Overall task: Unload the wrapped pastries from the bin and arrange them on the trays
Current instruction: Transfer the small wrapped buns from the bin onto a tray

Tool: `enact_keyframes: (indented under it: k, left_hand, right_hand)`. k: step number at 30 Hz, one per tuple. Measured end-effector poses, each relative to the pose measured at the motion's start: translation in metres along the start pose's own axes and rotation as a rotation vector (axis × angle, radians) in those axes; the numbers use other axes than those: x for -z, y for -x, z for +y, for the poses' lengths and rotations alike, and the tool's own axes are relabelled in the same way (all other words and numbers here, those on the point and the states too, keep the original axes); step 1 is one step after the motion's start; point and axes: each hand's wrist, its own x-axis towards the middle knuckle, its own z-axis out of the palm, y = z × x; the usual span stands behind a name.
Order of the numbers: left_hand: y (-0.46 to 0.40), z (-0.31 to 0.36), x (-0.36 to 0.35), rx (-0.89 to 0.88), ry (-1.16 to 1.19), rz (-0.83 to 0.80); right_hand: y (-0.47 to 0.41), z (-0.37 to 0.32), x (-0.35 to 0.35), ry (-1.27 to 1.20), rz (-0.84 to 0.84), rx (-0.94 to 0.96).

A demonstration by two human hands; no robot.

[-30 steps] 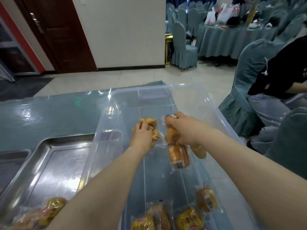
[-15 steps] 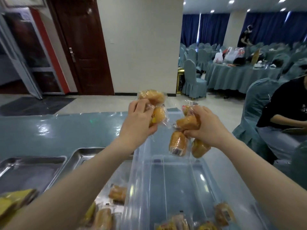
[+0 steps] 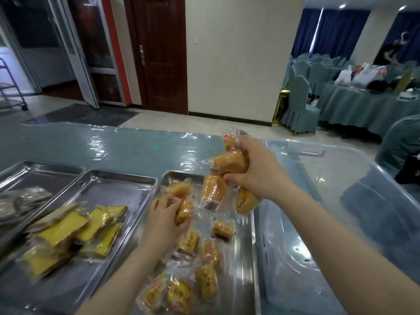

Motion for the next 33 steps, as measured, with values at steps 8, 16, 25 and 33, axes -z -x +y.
enact_keyframes:
  k: [8,16,25,33]
  left_hand:
    - [0.038,-0.073,-0.017,0.175,0.132,-0.253]
    - [0.035,-0.094,-0.014,0.195,0.635,-0.326]
    - [0.054,-0.103,0.003,0.31,0.751,-0.154]
    - [0.037,-0.036,0.03,0.296,0.838,-0.137]
  right_hand:
    - [0.023,-0.002,-0.106,0.223,-0.371,-0.107]
    - [0.051,0.009,-0.174,0.067,-0.377,-0.379]
    - [0.05,0.023,-0.186,0.007,-0.369,-0.368]
    - [0.06,-0.024,-0.099,0.014,-0.142,-0.19]
